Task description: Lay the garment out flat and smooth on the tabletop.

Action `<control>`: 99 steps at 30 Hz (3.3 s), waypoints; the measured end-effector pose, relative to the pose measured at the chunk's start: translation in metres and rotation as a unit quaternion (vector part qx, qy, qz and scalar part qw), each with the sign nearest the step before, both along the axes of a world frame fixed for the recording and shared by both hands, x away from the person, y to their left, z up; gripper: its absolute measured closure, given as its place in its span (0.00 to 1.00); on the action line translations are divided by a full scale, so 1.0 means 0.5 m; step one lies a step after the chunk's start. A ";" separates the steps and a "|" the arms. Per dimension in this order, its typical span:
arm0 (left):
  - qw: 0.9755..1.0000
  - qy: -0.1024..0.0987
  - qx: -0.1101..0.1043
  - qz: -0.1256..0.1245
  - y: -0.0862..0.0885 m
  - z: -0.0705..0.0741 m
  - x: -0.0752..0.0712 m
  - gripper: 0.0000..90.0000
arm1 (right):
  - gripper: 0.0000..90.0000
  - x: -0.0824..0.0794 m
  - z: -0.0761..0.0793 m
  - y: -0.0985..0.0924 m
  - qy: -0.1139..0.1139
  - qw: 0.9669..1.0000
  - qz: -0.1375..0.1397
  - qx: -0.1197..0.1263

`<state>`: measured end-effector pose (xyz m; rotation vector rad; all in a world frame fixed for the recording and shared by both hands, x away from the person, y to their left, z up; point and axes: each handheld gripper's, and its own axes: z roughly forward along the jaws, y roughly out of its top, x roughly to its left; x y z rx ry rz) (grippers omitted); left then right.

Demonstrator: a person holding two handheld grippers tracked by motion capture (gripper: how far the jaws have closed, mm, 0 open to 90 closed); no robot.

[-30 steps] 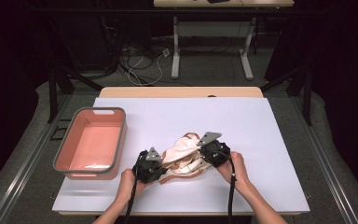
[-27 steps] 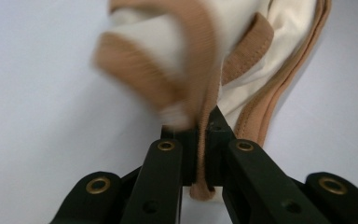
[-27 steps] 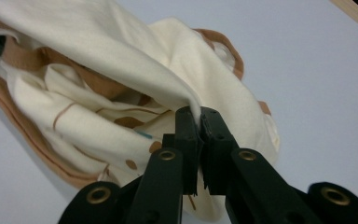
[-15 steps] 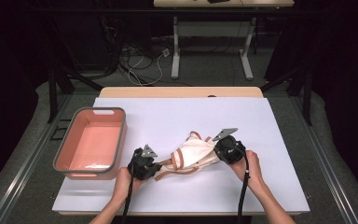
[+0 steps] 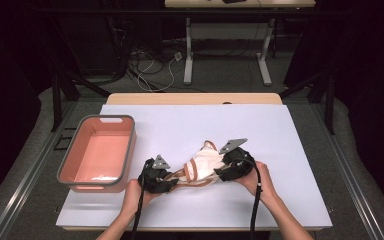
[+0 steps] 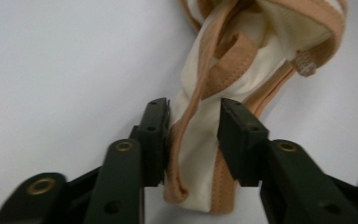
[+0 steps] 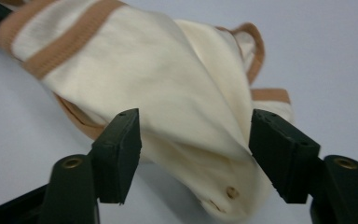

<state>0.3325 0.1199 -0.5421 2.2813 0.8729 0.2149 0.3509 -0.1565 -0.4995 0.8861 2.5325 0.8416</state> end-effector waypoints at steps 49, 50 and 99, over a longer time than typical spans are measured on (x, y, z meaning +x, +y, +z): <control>1.000 -0.012 -0.008 0.021 0.009 -0.001 0.006 0.69 | 0.49 0.012 -0.006 -0.032 0.027 0.999 -0.027 -0.036; 1.000 -0.014 -0.006 0.018 0.007 0.000 0.005 0.64 | 0.45 0.011 -0.005 -0.025 0.021 0.999 -0.026 -0.033; 0.997 -0.057 0.024 0.042 -0.005 0.010 -0.004 0.48 | 0.43 0.010 -0.007 -0.052 0.013 0.998 -0.035 -0.049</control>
